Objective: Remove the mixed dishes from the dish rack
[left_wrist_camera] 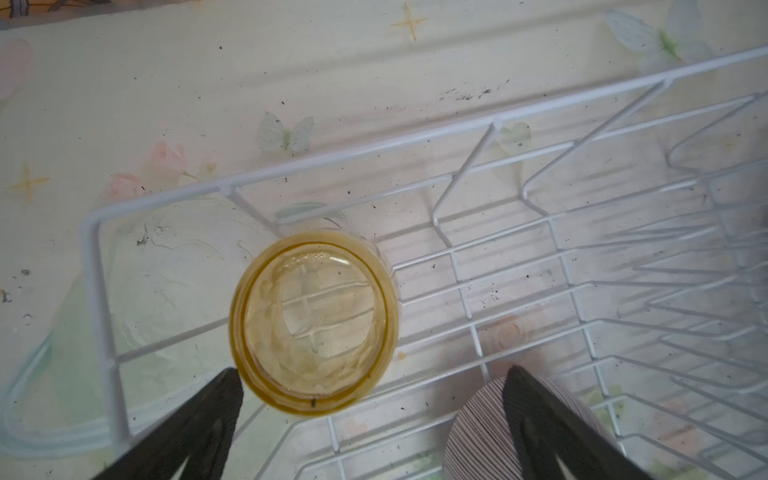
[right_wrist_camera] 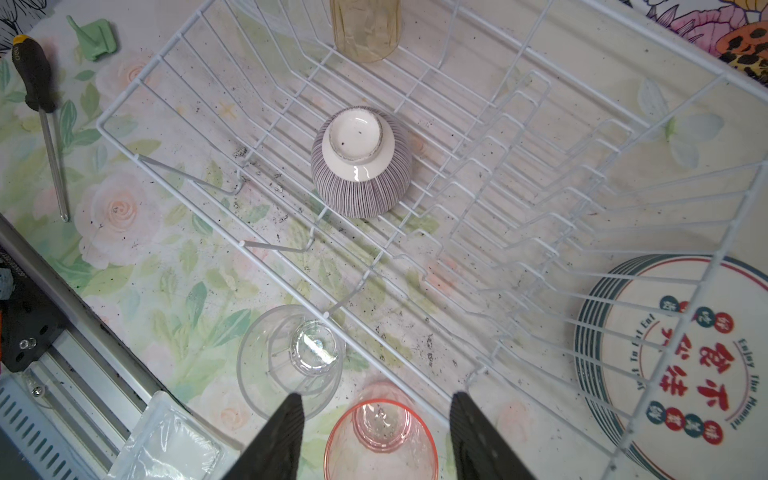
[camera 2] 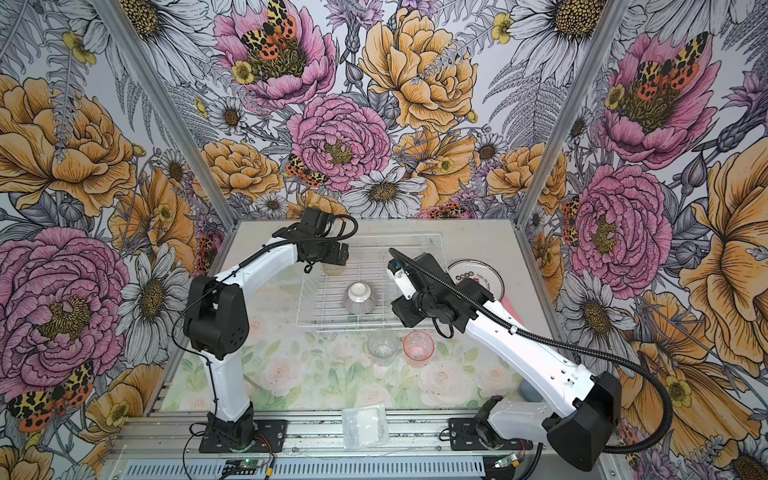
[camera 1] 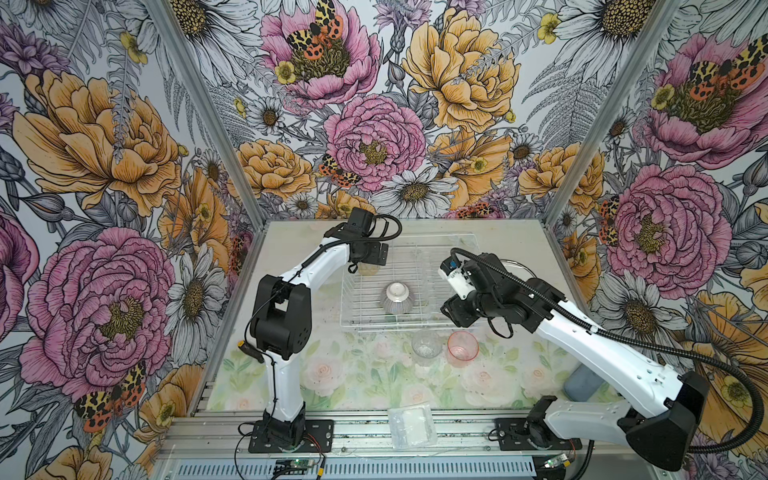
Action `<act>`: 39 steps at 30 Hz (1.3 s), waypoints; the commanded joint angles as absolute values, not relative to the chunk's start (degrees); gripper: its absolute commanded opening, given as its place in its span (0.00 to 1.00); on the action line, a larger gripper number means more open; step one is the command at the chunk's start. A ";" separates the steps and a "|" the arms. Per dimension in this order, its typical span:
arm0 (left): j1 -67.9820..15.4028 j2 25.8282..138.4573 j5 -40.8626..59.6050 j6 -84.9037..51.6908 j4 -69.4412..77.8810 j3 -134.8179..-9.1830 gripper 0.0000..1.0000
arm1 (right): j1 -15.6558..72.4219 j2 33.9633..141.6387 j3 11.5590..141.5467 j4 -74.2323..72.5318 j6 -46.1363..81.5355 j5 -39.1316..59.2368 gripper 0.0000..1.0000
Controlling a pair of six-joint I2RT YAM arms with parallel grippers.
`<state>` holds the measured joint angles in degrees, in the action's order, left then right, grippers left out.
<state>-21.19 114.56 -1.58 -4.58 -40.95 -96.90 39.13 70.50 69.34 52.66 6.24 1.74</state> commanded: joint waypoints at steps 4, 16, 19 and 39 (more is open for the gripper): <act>-20.82 118.02 -4.86 -2.47 -45.55 -102.85 0.98 | 37.22 68.29 67.72 49.84 6.85 1.80 0.60; -19.89 122.36 -4.88 -1.36 -46.85 -107.04 0.95 | 35.04 69.60 66.81 48.52 6.32 3.43 0.60; -19.63 123.40 -4.57 -1.15 -47.23 -108.11 0.94 | 34.59 69.61 66.54 48.17 6.33 3.63 0.60; -18.12 125.47 1.86 -0.23 -47.41 -108.89 0.68 | 33.06 70.46 65.35 46.71 6.59 4.48 0.60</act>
